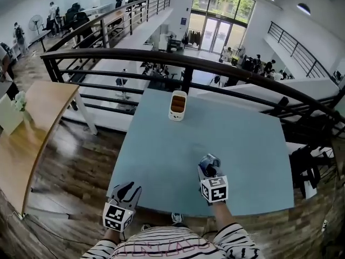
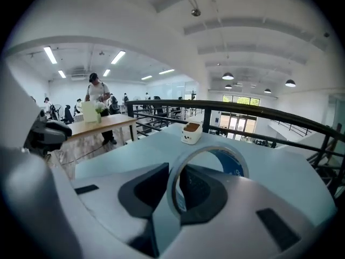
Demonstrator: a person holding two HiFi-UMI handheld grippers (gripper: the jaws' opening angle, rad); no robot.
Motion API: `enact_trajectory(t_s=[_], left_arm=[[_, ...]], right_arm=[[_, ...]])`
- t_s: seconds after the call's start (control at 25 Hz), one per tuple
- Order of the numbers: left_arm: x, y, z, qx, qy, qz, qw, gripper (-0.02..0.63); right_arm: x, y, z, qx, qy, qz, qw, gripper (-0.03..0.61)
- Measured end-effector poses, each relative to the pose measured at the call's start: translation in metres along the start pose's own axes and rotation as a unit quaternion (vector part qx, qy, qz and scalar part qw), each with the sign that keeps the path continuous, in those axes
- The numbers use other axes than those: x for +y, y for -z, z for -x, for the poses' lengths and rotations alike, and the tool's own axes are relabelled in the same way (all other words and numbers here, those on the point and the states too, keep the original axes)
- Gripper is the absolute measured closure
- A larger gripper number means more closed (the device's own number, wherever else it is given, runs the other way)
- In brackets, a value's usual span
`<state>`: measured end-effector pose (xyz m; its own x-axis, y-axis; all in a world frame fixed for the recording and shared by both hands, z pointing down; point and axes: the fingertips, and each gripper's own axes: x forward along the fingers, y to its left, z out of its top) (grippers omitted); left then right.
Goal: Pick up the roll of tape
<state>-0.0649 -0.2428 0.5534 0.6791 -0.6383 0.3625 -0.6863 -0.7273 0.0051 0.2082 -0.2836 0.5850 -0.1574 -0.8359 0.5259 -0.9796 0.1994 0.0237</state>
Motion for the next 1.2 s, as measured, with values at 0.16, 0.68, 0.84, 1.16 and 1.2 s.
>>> enact_trajectory(t_s=[0.16,0.68,0.84,1.16,1.2], left_arm=[[-0.007,-0.001,-0.003,-0.006,0.027,-0.010,0.9996,0.494],[-0.017,0.001,0.009,-0.021,0.078,-0.036,0.9961,0.584],[-0.015,0.004,0.014,-0.017,0.089,-0.045,0.9949,0.589],[-0.024,0.008,0.023,-0.023,0.111,-0.060,0.9918,0.589],[-0.025,0.009,0.023,-0.023,0.113,-0.061,0.9915,0.589]], right_arm=[[0.019,-0.004,0.033,-0.031,0.008,-0.021,0.999,0.502],[0.075,-0.001,0.108,-0.100,0.051,-0.071,0.991,0.502],[0.093,0.006,0.117,-0.103,0.056,-0.085,0.989,0.502],[0.115,0.023,0.138,-0.112,0.071,-0.101,0.986,0.502],[0.117,0.025,0.139,-0.112,0.073,-0.103,0.986,0.502]])
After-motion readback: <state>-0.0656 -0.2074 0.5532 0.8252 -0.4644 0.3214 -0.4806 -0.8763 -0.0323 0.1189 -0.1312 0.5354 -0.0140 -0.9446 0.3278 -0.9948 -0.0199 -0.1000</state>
